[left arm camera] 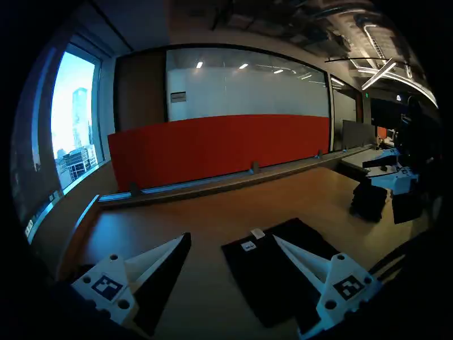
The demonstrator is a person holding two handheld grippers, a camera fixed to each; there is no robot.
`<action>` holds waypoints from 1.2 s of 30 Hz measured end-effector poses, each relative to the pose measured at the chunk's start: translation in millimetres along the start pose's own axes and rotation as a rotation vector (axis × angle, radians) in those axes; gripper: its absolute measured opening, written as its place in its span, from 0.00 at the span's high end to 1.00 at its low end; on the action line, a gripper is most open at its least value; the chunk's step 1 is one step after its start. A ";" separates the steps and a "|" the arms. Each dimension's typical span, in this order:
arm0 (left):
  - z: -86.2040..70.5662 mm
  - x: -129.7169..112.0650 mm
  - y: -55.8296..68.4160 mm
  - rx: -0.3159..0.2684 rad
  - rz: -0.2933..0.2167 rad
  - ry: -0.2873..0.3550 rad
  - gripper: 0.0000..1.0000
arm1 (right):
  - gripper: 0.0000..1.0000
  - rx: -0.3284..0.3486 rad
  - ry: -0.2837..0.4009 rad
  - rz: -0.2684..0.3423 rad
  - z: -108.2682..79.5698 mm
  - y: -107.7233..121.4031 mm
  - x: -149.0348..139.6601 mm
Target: Fold towel
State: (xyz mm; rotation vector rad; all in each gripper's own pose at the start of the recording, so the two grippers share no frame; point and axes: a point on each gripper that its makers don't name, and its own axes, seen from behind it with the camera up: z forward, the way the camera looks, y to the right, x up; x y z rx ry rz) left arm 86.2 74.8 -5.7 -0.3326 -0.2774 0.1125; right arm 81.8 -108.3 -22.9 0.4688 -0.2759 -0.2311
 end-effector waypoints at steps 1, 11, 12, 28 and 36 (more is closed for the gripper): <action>1.2 -4.0 1.4 -0.004 -0.002 -0.007 0.04 | 0.00 0.005 -0.006 -0.002 0.8 -1.2 -2.4; 10.6 -47.8 9.9 -0.029 -0.005 -0.081 0.04 | 0.00 0.039 -0.067 -0.002 6.2 -12.4 -33.7; 11.4 -53.4 10.8 -0.031 -0.001 -0.091 0.04 | 0.00 0.041 -0.075 0.000 6.7 -13.5 -38.5; 20.7 -125.9 31.4 -0.087 0.047 -0.224 0.04 | 0.00 0.102 -0.207 0.000 17.0 -40.9 -117.2; 24.1 -162.2 42.9 -0.124 0.067 -0.295 0.04 | 0.00 0.125 -0.269 -0.019 22.4 -52.0 -155.1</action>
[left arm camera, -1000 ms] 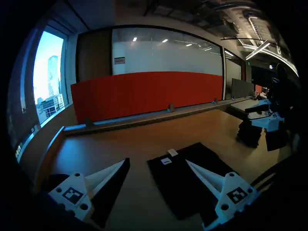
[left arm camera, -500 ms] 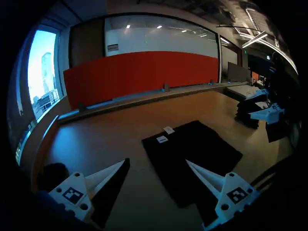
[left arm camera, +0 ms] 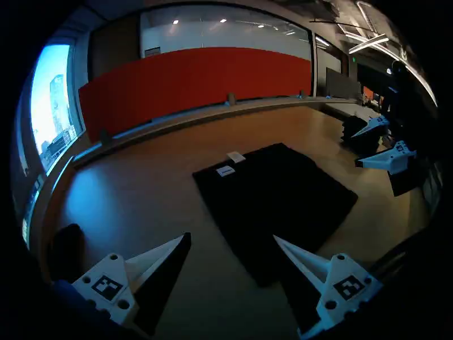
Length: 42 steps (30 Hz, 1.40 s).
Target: Fold towel
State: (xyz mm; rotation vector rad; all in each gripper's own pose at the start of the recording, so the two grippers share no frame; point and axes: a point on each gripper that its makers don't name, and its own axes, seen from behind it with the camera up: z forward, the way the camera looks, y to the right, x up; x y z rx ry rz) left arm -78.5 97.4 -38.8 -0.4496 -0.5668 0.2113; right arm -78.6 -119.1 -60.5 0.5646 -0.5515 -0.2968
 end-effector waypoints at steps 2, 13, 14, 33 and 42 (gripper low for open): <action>2.9 -7.2 2.5 -0.007 0.005 -0.014 0.04 | 0.00 0.003 -0.016 -0.001 3.1 -1.7 -8.4; 16.7 -42.9 19.7 -0.044 0.013 -0.091 0.04 | 0.00 0.035 -0.110 0.004 14.0 -17.1 -55.9; 17.9 -45.7 21.8 -0.049 0.017 -0.098 0.04 | 0.00 0.037 -0.117 0.003 14.4 -18.5 -59.6; 24.2 -72.1 44.6 -0.101 0.038 -0.175 0.04 | 0.03 0.085 -0.189 0.009 14.7 -29.3 -95.1; 24.7 -77.4 51.1 -0.119 0.047 -0.200 0.04 | 0.06 0.101 -0.209 0.007 16.3 -30.9 -103.7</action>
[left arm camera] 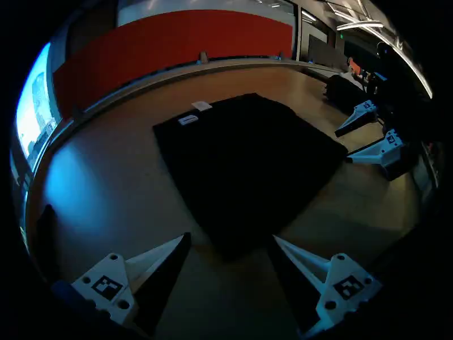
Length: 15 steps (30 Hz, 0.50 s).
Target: Fold towel
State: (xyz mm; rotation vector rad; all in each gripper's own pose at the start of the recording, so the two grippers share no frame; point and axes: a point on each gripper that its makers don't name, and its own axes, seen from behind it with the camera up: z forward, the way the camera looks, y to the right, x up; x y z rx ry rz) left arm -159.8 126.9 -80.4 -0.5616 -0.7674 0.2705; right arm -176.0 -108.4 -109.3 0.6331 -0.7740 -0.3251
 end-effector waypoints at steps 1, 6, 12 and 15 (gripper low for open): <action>0.2 -0.2 0.4 0.000 0.001 -0.002 0.05 | 0.06 0.001 -0.002 0.000 0.0 0.1 -0.4; 0.1 -1.2 1.0 -0.004 0.004 -0.015 0.04 | 0.09 0.008 -0.009 0.005 0.4 0.9 -2.1; 0.7 -1.3 1.3 -0.014 0.000 -0.028 0.04 | 0.15 0.018 -0.019 0.005 1.1 -1.6 -3.8; 0.3 -1.9 1.7 -0.017 0.000 -0.033 0.05 | 0.17 0.022 -0.023 0.010 1.6 -2.3 -3.6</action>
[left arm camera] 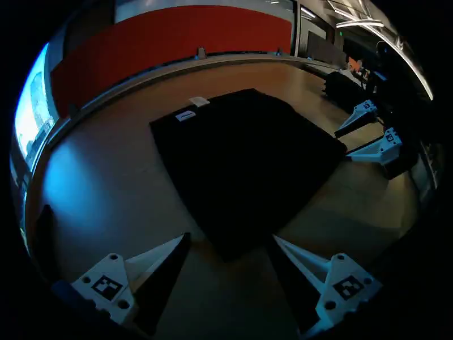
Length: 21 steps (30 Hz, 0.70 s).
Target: Fold towel
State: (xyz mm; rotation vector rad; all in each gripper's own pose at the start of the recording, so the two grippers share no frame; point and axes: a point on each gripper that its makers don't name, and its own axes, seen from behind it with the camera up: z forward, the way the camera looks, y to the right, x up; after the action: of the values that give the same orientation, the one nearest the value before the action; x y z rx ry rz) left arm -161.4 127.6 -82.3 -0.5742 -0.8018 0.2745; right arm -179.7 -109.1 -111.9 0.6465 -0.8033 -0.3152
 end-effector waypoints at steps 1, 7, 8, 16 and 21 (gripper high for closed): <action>-0.1 -0.1 0.1 -0.001 0.000 -0.002 0.05 | 0.18 0.002 -0.001 0.003 0.1 -0.1 0.0; -0.4 -0.6 0.7 -0.003 0.001 -0.017 0.05 | 0.24 0.008 -0.004 0.007 0.6 -1.2 0.0; -0.3 -0.7 0.7 -0.004 0.000 -0.019 0.05 | 0.26 0.009 -0.004 0.006 0.8 -1.7 0.3; 0.4 -1.1 2.4 -0.003 -0.001 -0.029 0.10 | 0.44 0.011 -0.007 0.016 0.9 -2.8 1.6; 0.6 -1.5 4.7 -0.011 0.007 -0.035 0.16 | 0.61 0.004 -0.008 0.033 1.7 -0.7 2.7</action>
State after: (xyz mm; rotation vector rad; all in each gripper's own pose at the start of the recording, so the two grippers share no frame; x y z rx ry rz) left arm -162.9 130.9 -85.6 -0.5836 -0.8352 0.2870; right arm -179.1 -111.7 -109.9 0.6357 -0.8217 -0.2869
